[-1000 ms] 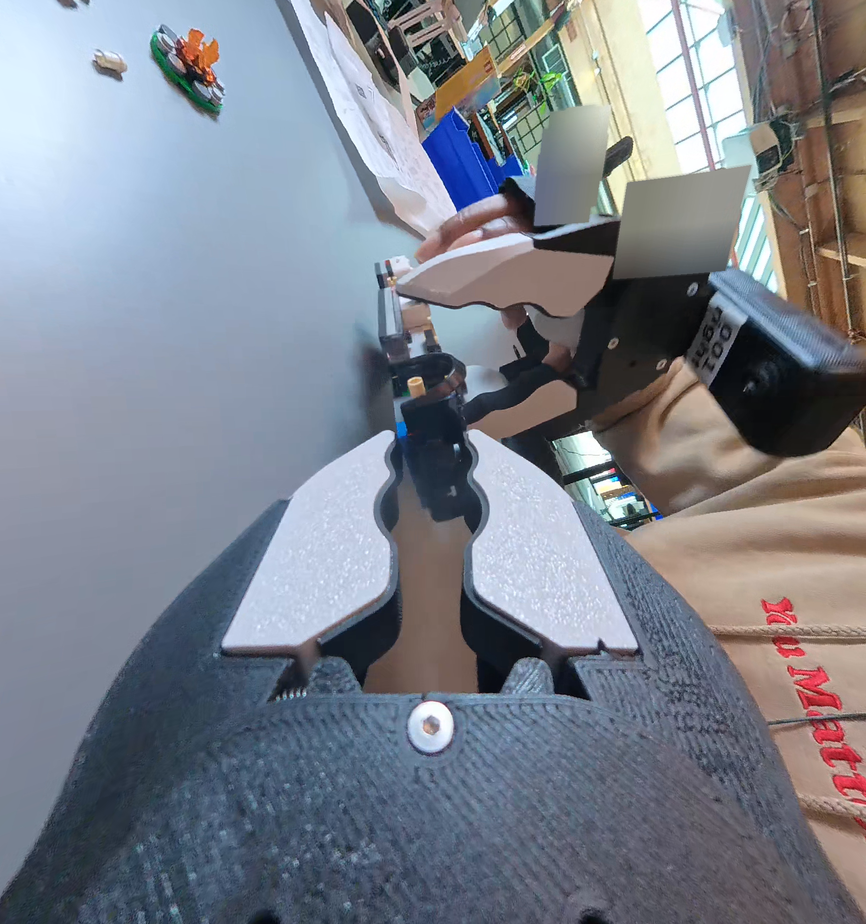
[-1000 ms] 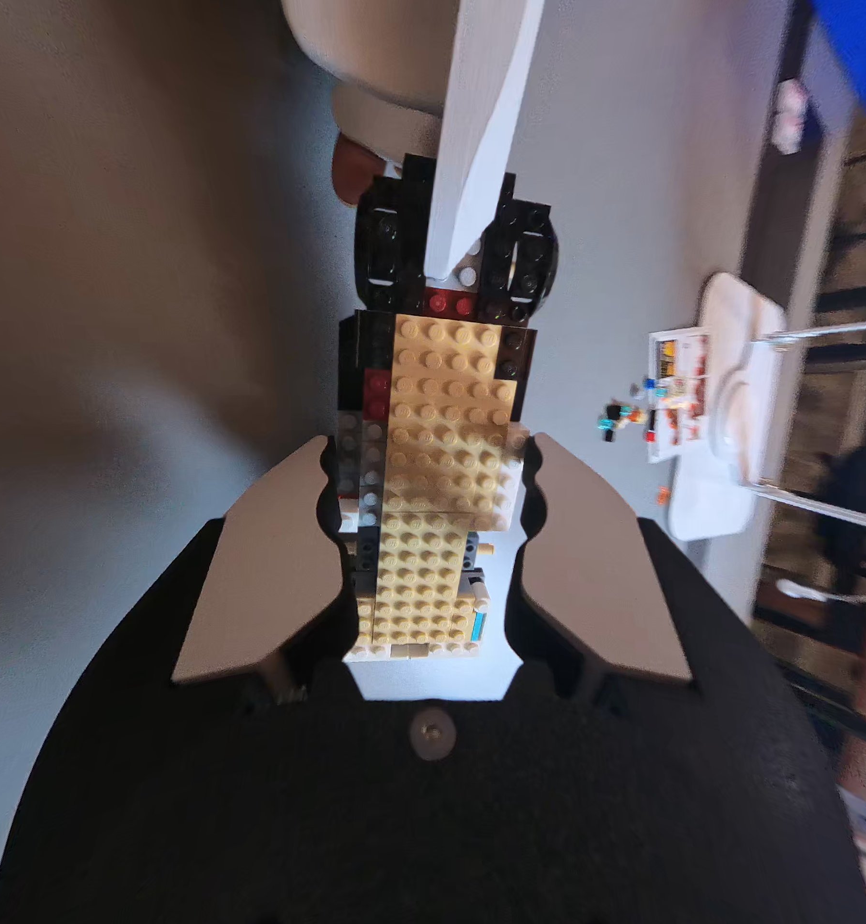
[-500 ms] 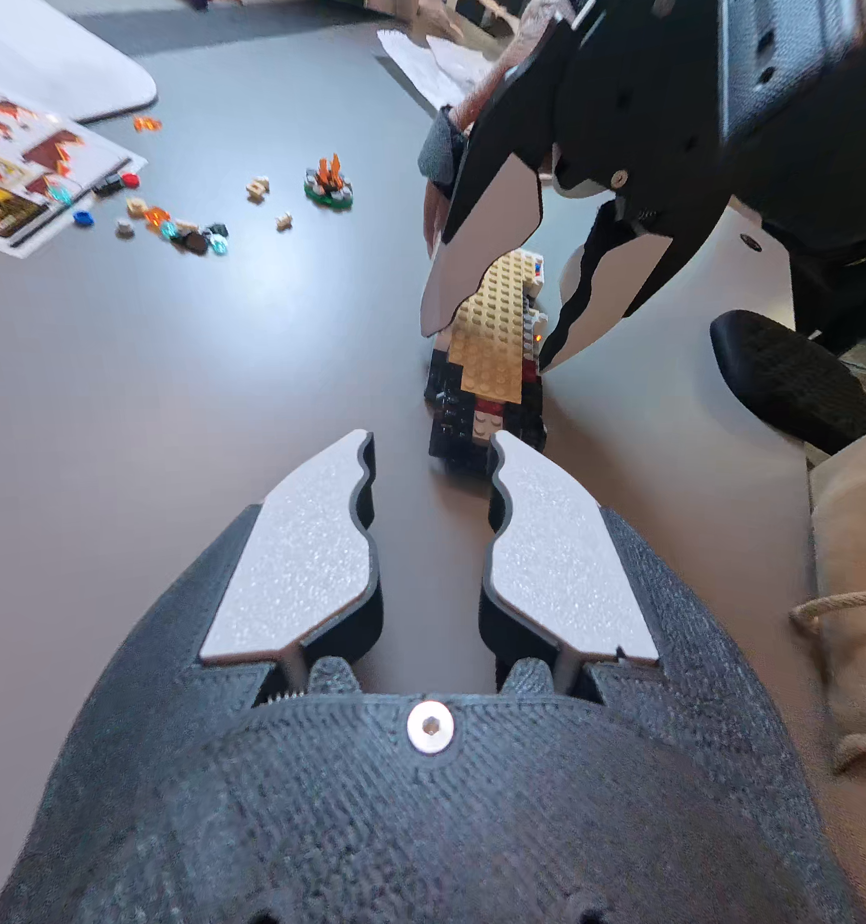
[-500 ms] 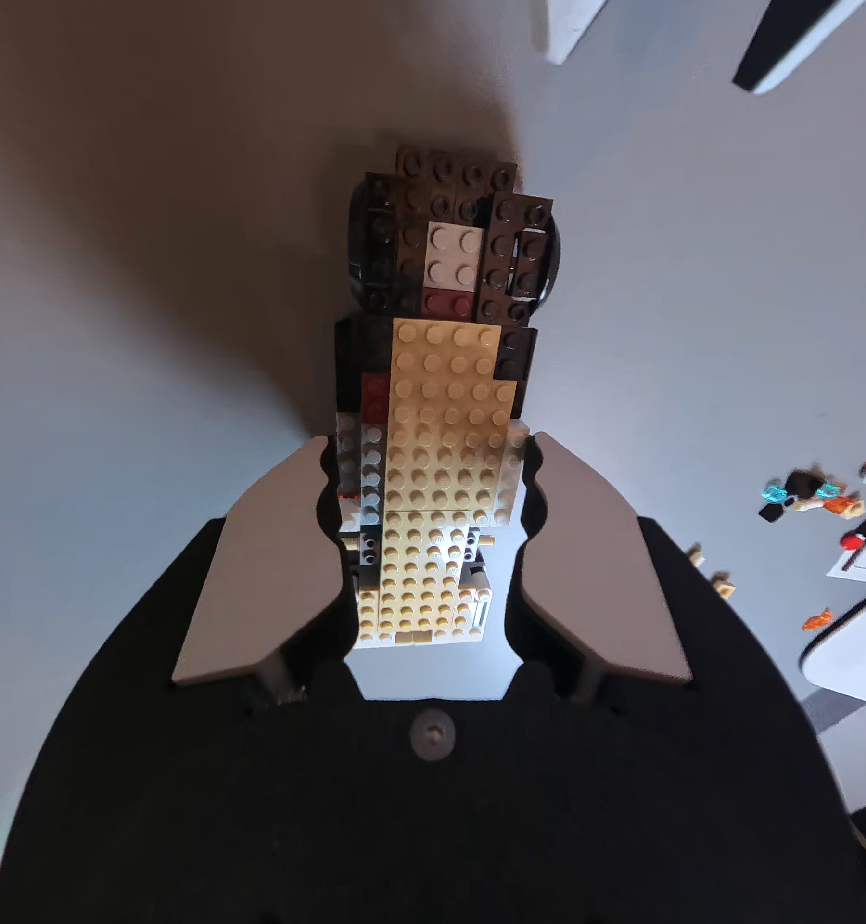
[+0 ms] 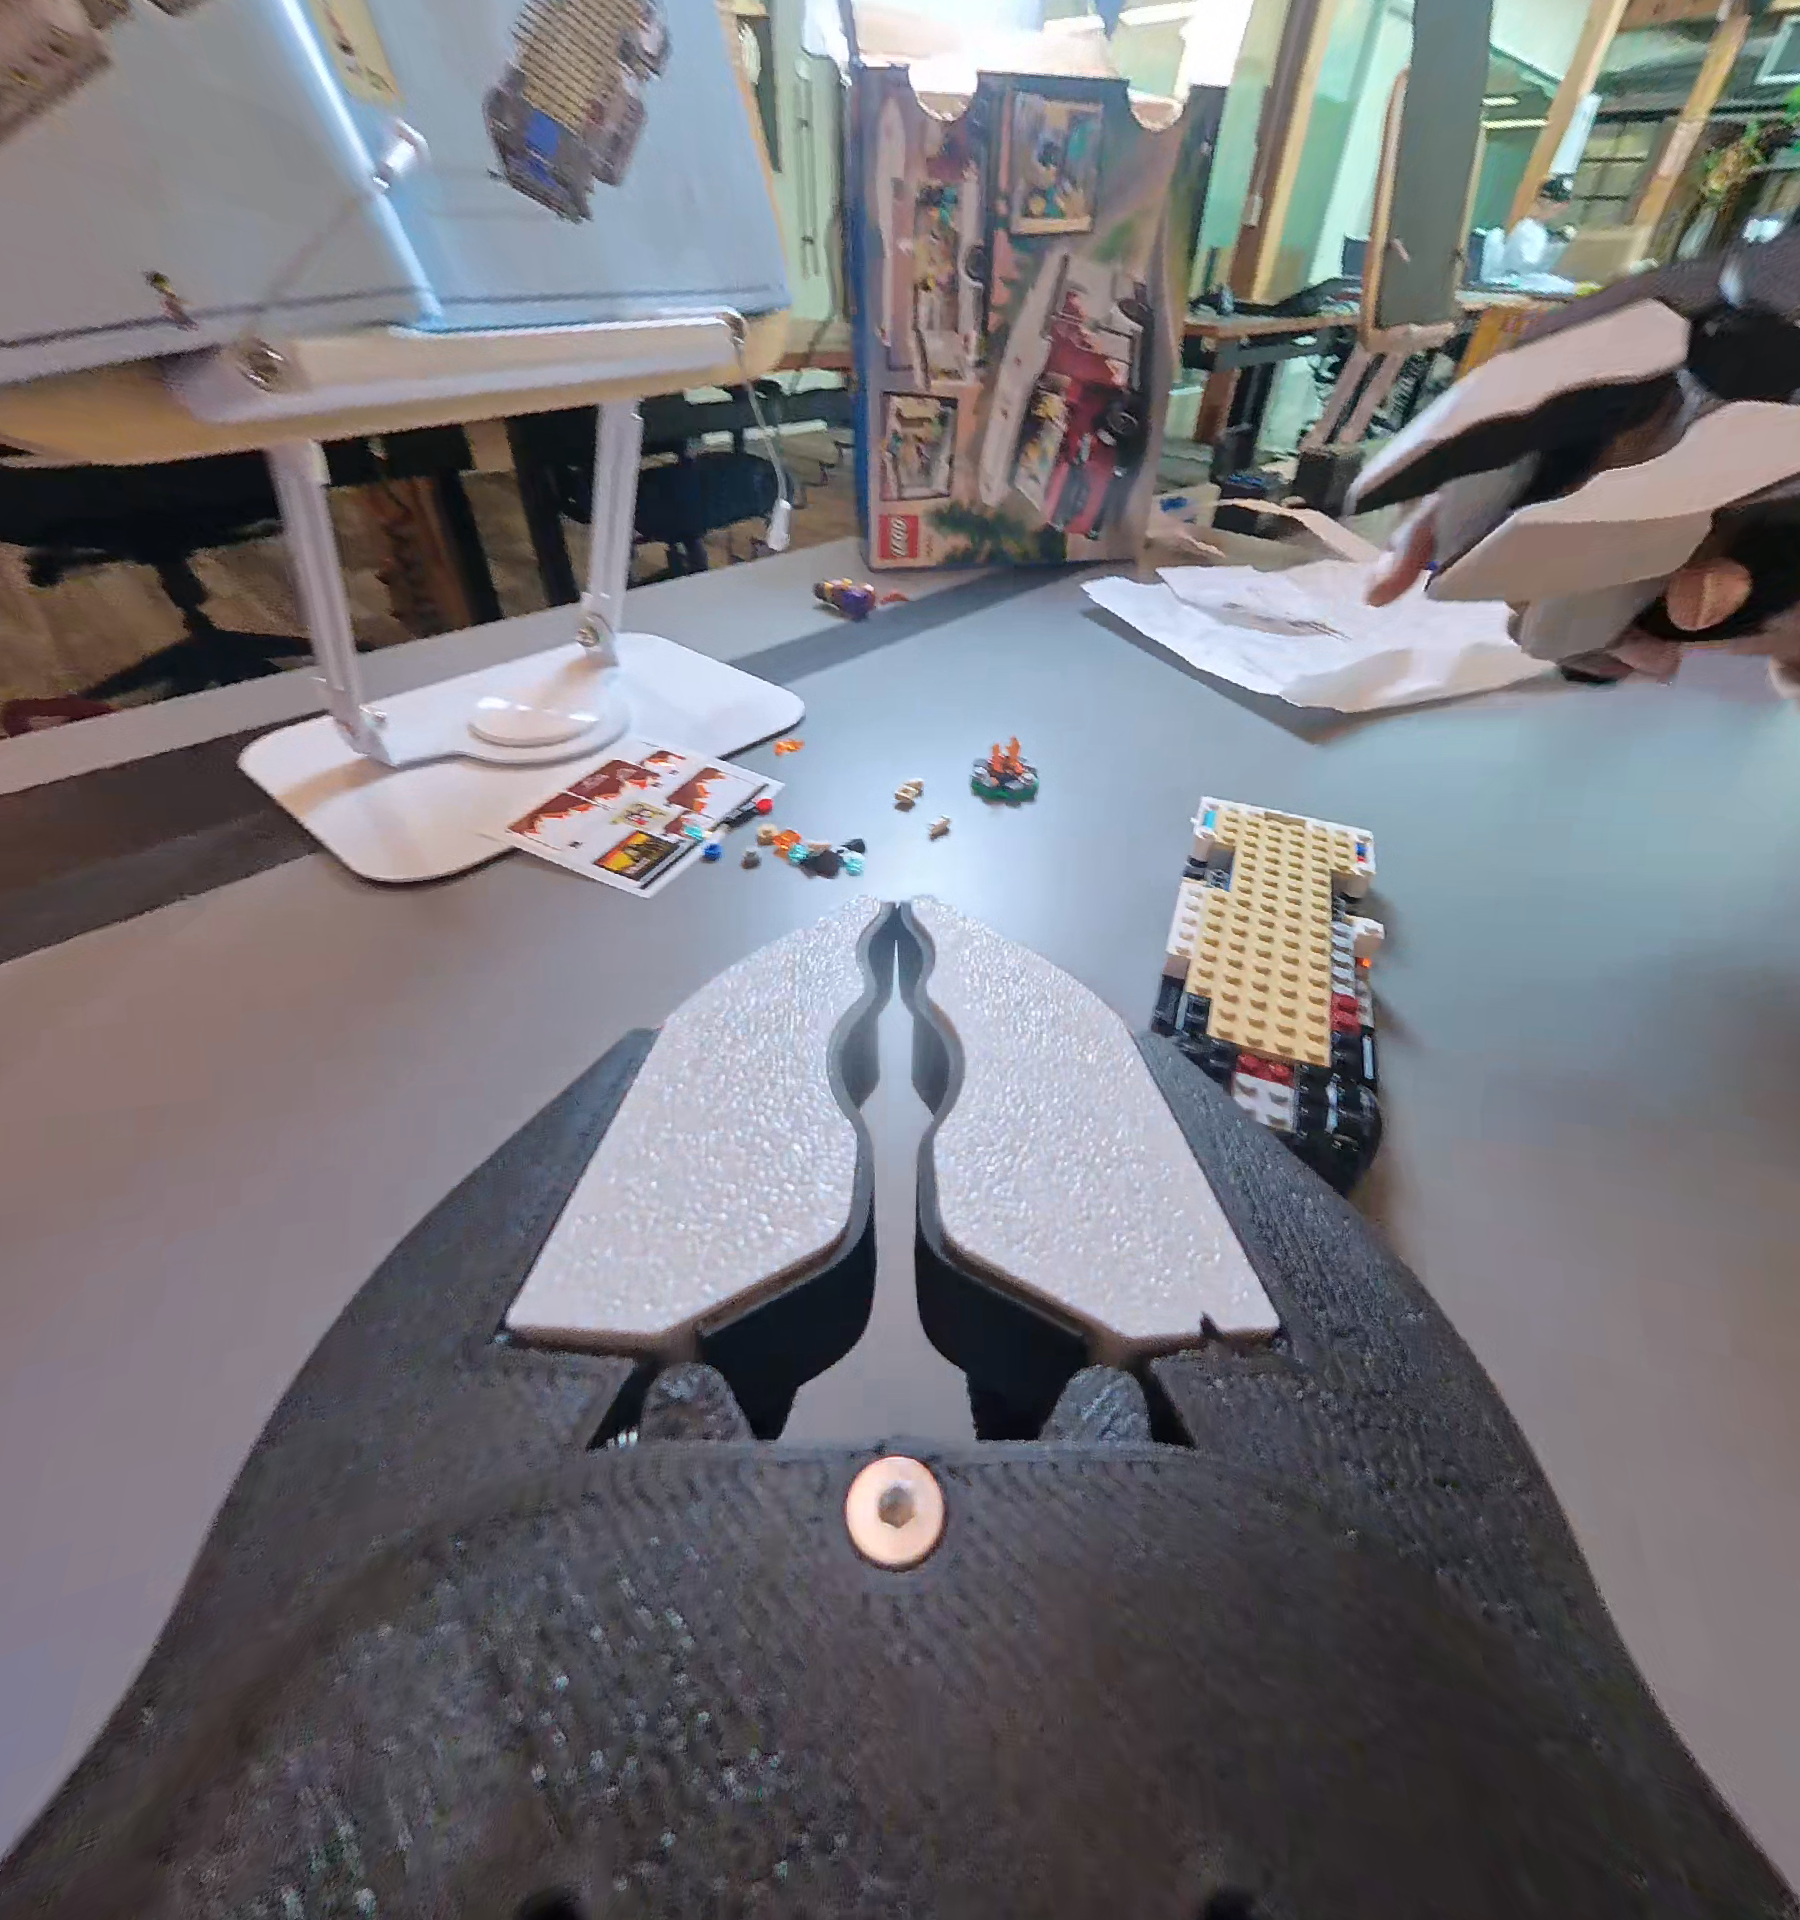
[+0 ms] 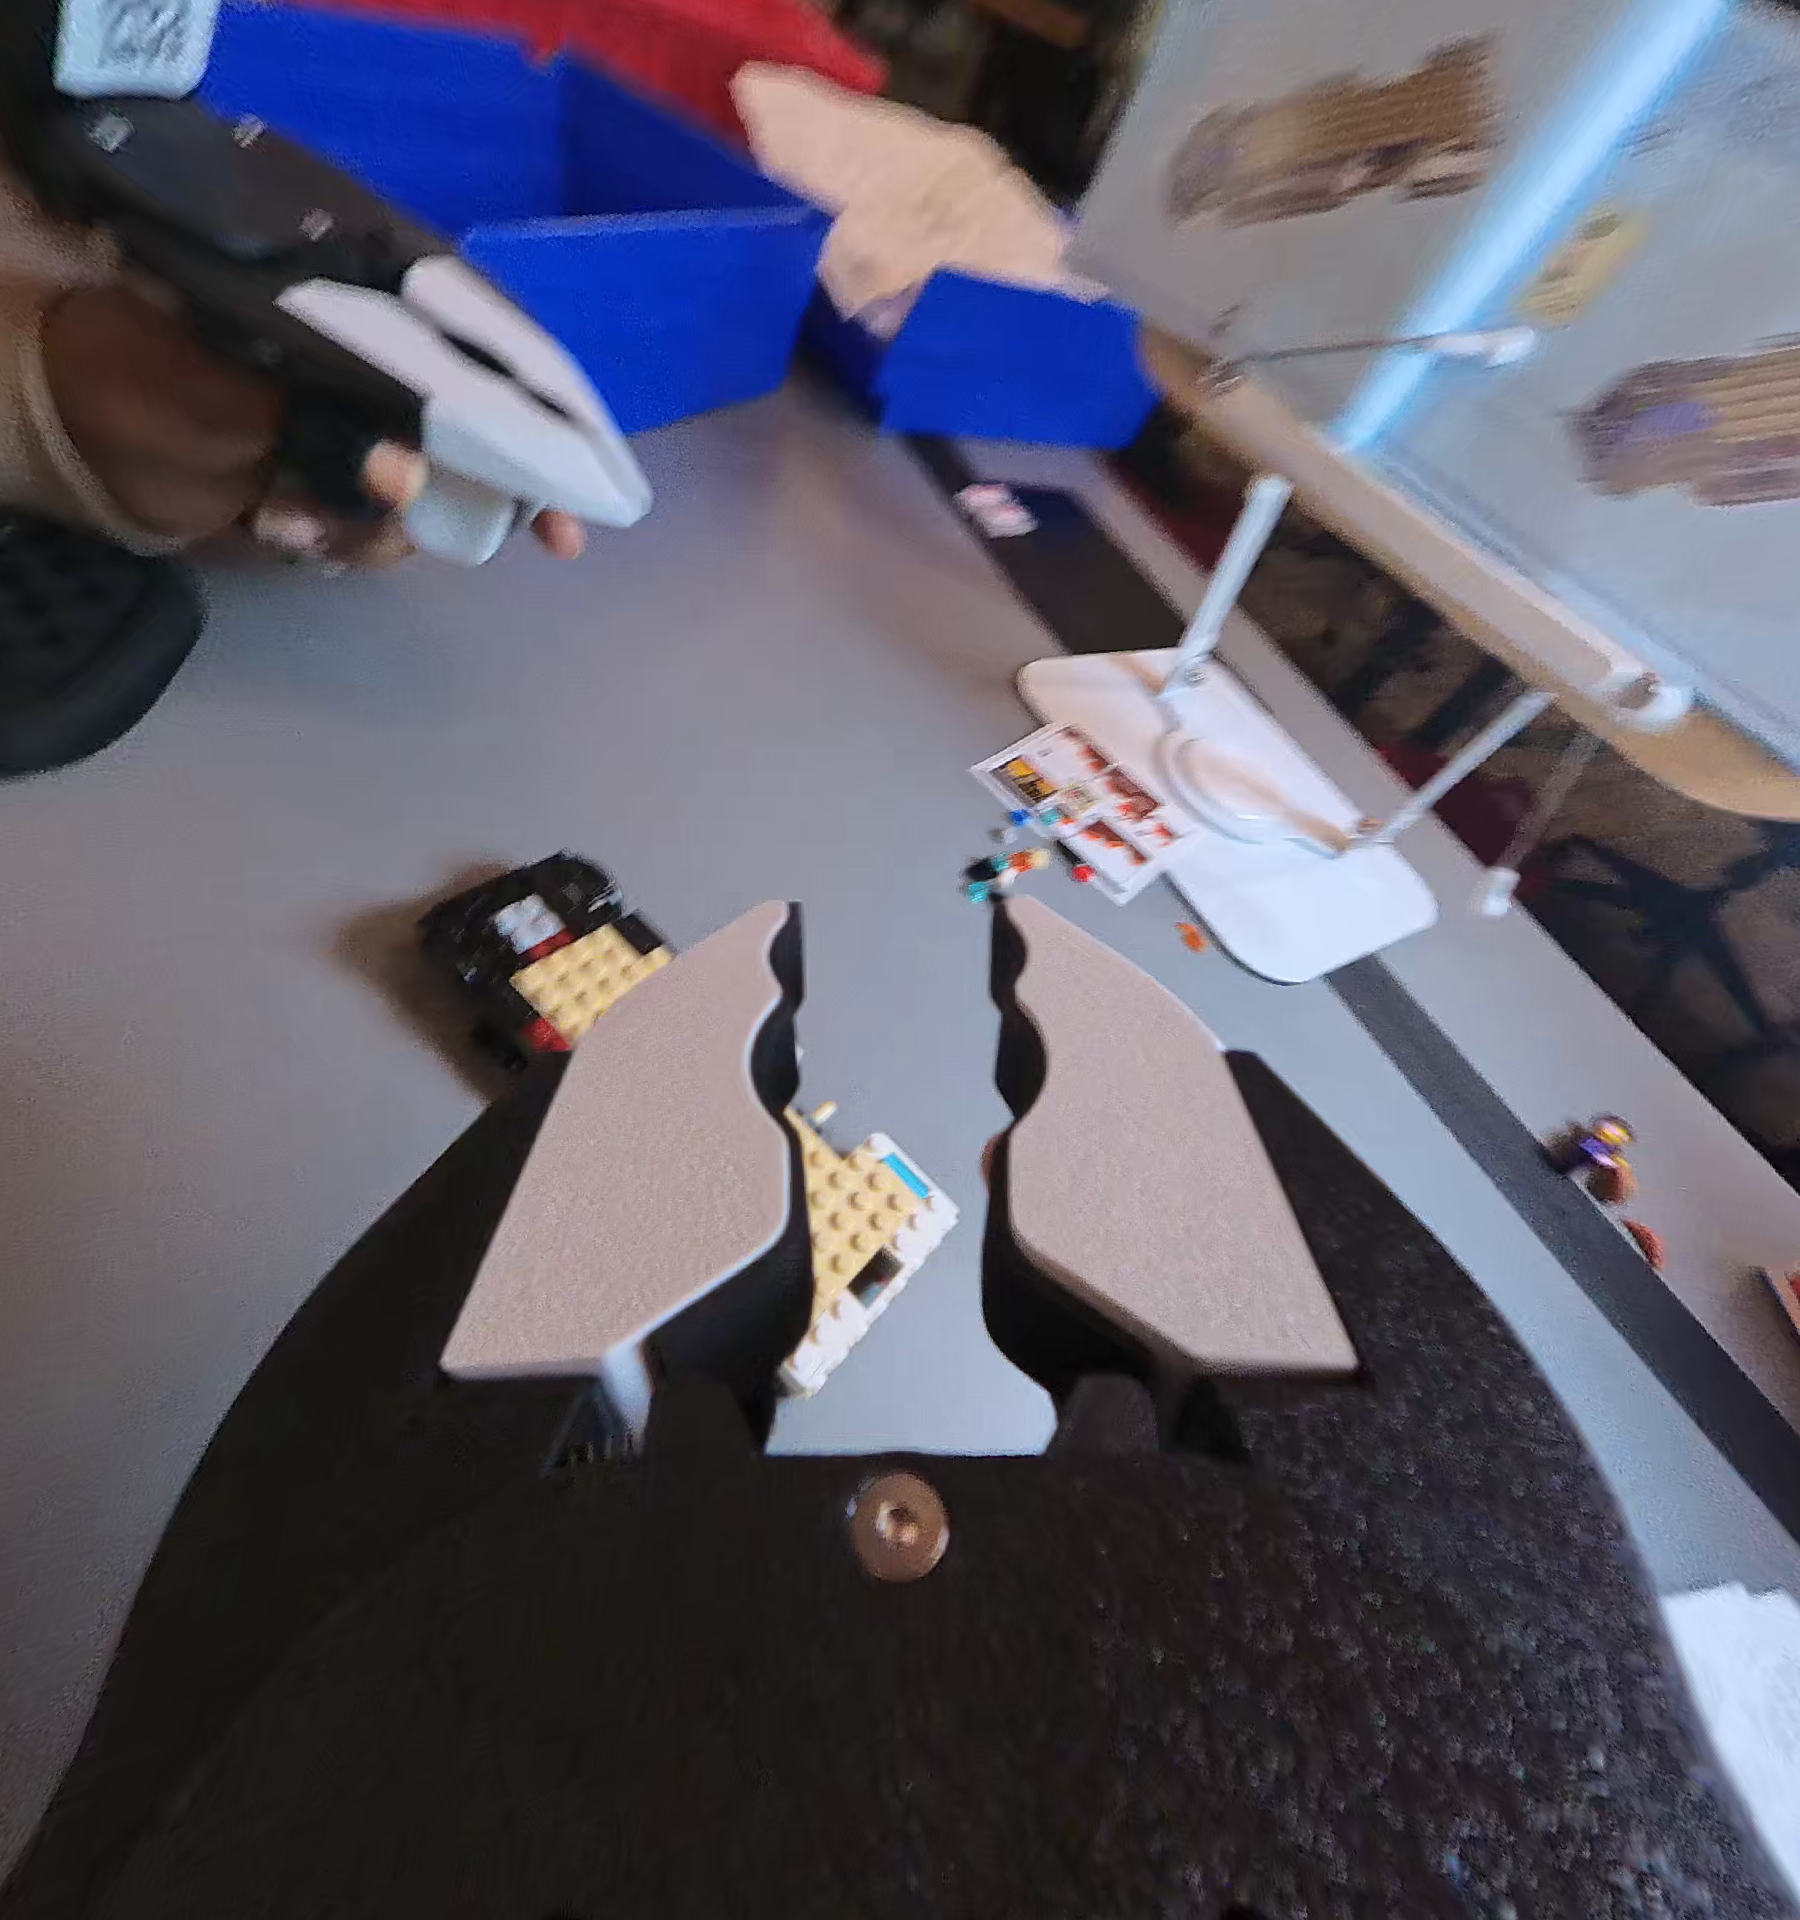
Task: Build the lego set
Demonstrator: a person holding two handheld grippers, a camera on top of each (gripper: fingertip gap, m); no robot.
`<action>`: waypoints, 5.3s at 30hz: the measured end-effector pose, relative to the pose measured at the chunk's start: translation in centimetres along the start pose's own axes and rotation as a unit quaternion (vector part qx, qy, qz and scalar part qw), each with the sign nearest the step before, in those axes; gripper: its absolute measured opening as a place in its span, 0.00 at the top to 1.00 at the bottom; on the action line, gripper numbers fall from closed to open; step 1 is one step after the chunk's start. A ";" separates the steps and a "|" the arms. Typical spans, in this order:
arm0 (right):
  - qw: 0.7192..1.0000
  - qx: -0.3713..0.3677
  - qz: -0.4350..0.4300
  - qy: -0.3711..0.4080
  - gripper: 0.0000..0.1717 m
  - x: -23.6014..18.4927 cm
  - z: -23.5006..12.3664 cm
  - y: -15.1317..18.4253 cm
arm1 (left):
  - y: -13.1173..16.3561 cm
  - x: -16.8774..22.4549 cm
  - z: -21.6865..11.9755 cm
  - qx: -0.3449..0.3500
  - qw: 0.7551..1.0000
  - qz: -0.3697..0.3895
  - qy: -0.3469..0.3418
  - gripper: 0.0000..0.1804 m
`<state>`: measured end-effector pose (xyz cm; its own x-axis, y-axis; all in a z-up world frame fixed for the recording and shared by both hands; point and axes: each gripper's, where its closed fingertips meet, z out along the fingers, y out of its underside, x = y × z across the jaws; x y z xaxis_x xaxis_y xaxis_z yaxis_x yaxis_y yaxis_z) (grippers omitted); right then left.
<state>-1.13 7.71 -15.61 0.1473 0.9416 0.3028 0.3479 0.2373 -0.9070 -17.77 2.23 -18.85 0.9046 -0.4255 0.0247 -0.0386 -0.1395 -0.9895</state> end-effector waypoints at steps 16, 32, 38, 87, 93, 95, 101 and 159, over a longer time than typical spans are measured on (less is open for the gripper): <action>0.972 0.141 0.127 0.136 1.00 5.9 -1.6 2.7 | -1.8 -6.0 -2.2 0.075 0.987 0.026 -0.137 1.00; 0.974 0.182 0.071 0.118 1.00 8.5 3.8 -4.7 | -0.9 -5.0 -1.7 0.060 0.992 0.040 -0.103 1.00; 0.968 0.202 0.046 0.142 1.00 11.3 7.7 -9.1 | -0.6 -5.1 -1.6 0.049 0.992 0.039 -0.108 1.00; 0.974 0.162 -0.021 0.155 1.00 18.9 15.1 -13.2 | 1.1 -5.1 -0.5 0.015 0.995 0.034 -0.093 1.00; 0.998 0.030 -0.048 -0.002 0.97 10.3 10.6 -4.4 | 1.2 -5.0 -0.4 0.013 0.995 0.038 -0.089 1.00; 0.999 -0.012 -0.033 -0.037 0.97 8.2 9.5 -1.0 | 1.4 -4.9 -0.2 0.007 0.996 0.039 -0.085 1.00; 0.981 -0.146 0.003 -0.128 0.97 4.2 11.2 4.5 | 1.6 -5.1 -0.1 0.002 0.995 0.036 -0.092 1.00; 0.940 -0.283 0.062 -0.179 0.96 0.6 1.9 8.4 | 2.2 -3.5 0.2 -0.020 0.995 0.076 -0.062 1.00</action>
<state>0.08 10.72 -23.57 -0.0671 0.9977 -0.0043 0.8000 0.0512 -0.5978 -20.95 3.59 -21.09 0.9325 -0.3308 -0.1449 -0.1934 -0.1185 -0.9739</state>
